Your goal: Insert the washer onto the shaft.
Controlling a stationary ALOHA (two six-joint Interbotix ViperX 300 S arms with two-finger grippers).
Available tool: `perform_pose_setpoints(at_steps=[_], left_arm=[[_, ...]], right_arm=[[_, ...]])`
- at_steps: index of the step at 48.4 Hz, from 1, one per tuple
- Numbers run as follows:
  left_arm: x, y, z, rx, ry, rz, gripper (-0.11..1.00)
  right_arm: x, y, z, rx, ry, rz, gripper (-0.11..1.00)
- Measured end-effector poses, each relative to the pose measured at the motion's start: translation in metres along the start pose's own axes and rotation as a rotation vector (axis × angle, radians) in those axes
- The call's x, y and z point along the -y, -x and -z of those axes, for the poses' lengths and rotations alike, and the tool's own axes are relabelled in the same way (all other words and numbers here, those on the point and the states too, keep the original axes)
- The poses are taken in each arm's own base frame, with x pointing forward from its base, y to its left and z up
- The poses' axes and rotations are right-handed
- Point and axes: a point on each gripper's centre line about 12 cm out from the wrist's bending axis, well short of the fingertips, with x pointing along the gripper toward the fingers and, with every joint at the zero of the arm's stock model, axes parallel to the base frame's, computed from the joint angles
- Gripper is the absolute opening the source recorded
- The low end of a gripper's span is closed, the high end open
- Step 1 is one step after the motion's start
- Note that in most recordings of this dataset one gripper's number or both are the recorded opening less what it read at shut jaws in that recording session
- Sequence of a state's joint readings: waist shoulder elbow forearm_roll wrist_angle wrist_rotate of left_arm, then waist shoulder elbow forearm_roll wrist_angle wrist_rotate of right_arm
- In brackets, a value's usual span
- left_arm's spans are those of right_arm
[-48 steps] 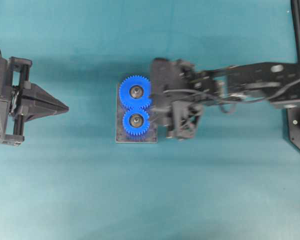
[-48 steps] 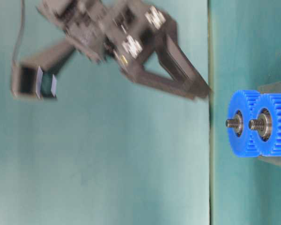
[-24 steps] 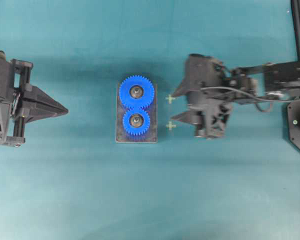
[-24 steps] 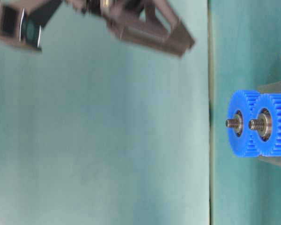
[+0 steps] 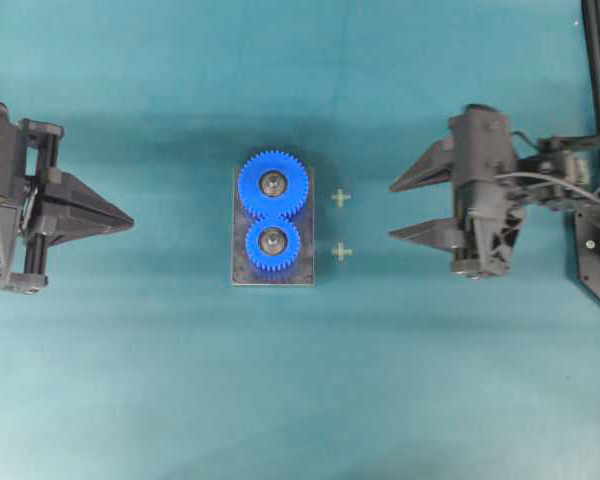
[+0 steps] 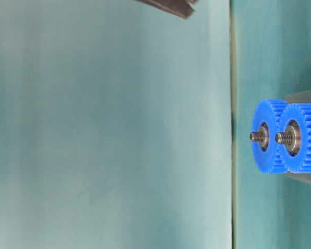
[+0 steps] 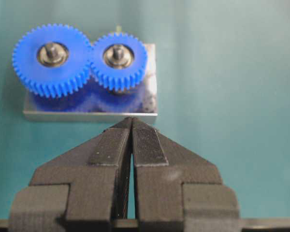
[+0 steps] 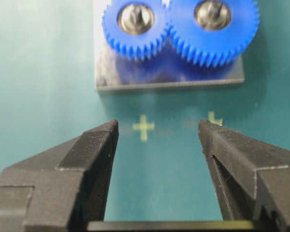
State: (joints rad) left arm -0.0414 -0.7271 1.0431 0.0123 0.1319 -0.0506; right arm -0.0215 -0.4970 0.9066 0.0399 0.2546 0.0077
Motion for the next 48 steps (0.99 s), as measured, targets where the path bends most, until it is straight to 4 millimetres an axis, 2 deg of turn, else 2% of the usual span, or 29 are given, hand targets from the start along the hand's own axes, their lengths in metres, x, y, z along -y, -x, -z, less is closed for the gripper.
perform_pose_setpoints(at_steps=[18,22,32,48], left_arm=[[-0.001,0.000,0.007,-0.012,0.002,-0.002,0.00],[-0.001,0.001,0.012,-0.006,0.013,-0.004,0.00],[-0.002,0.006,0.007,0.045,0.015,-0.003,0.00],[-0.002,0.004,0.014,0.023,0.015,-0.004,0.00]], right_arm=[[0.001,0.002,0.002,0.040,-0.001,0.001,0.69],[0.000,0.001,0.006,0.035,-0.001,-0.001,0.69],[0.000,0.001,0.012,0.024,0.001,-0.003,0.69],[0.000,0.000,0.026,-0.006,0.003,-0.002,0.69]])
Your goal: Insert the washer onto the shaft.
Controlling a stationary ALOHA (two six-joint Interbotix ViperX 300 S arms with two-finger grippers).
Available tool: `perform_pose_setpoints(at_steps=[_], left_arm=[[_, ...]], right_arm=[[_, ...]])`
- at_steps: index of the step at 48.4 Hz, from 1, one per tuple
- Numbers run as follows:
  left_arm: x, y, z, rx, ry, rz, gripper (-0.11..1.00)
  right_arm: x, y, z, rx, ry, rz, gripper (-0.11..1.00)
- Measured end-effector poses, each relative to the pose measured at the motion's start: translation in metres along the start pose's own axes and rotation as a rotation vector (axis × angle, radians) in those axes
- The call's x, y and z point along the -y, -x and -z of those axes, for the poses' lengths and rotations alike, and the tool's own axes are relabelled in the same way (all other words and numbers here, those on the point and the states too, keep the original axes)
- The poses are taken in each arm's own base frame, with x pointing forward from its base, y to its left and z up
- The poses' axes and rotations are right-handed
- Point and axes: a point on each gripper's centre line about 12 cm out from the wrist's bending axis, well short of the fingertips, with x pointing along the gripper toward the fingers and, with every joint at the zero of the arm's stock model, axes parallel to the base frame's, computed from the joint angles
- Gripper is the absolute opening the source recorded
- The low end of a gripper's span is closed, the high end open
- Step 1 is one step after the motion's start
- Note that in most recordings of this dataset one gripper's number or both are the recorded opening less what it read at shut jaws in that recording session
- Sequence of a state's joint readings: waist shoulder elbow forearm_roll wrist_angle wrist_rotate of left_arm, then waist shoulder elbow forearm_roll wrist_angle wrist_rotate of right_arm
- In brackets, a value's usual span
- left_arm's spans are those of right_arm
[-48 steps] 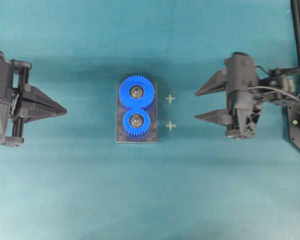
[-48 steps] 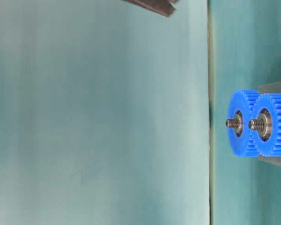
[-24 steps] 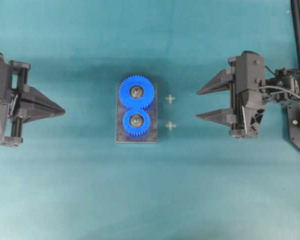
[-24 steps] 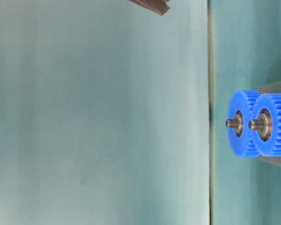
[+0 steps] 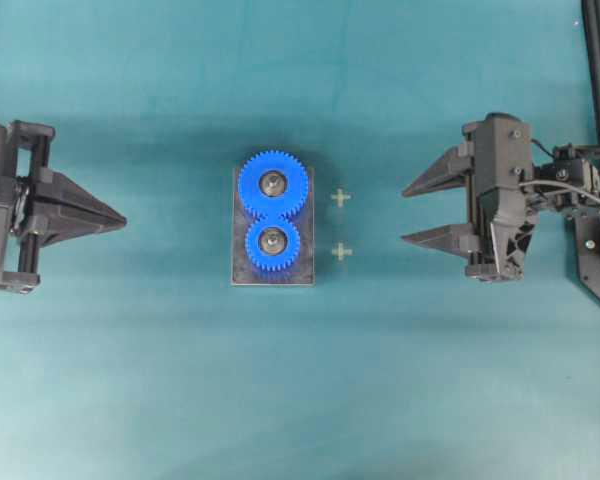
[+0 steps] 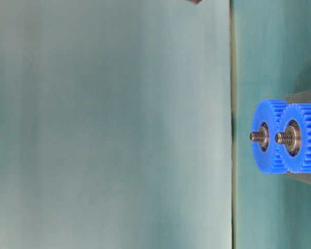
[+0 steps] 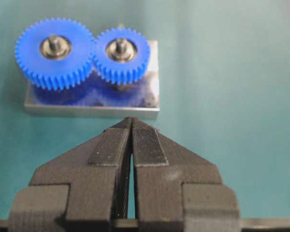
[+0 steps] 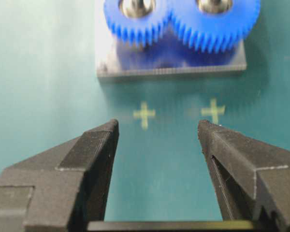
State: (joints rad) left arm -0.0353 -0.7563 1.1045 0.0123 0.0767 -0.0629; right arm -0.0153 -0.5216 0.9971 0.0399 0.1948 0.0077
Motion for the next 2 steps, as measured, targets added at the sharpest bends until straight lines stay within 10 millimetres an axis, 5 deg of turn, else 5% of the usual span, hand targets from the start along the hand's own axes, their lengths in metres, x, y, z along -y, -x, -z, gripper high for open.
perform_pose_setpoints(at_steps=[2], left_arm=[[0.0000,-0.0003,0.0002,-0.002,0.000,0.000,0.00]], right_arm=[[0.0000,0.0003,0.0004,0.000,-0.002,0.000,0.69]])
